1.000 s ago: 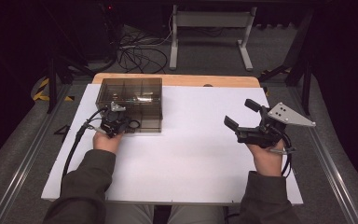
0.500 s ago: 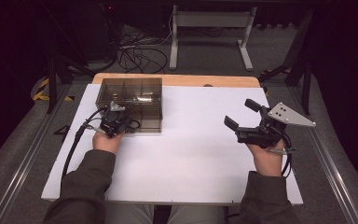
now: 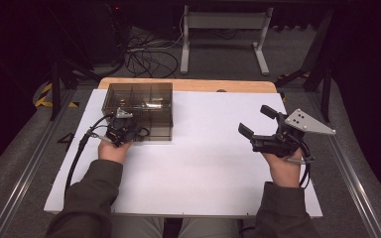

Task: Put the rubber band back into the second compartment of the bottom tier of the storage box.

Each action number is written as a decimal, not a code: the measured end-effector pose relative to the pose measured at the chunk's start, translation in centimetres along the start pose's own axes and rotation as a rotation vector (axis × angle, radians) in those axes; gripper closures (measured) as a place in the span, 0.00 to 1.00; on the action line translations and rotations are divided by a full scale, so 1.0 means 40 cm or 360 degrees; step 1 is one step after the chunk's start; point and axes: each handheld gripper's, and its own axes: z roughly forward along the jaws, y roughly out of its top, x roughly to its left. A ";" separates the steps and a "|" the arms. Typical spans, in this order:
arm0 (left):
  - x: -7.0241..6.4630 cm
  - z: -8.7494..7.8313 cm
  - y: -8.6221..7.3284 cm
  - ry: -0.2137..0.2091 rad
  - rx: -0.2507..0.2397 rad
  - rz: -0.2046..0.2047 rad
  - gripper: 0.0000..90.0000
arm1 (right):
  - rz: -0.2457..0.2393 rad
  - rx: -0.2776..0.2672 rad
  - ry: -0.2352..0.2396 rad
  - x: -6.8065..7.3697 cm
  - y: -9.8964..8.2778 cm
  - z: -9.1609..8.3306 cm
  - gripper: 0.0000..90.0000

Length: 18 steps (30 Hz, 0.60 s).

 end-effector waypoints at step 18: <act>-0.016 -0.034 0.007 -0.0004 -0.0061 0.0030 0.68 | 0.0002 -0.0002 -0.0005 0.001 0.001 -0.002 0.03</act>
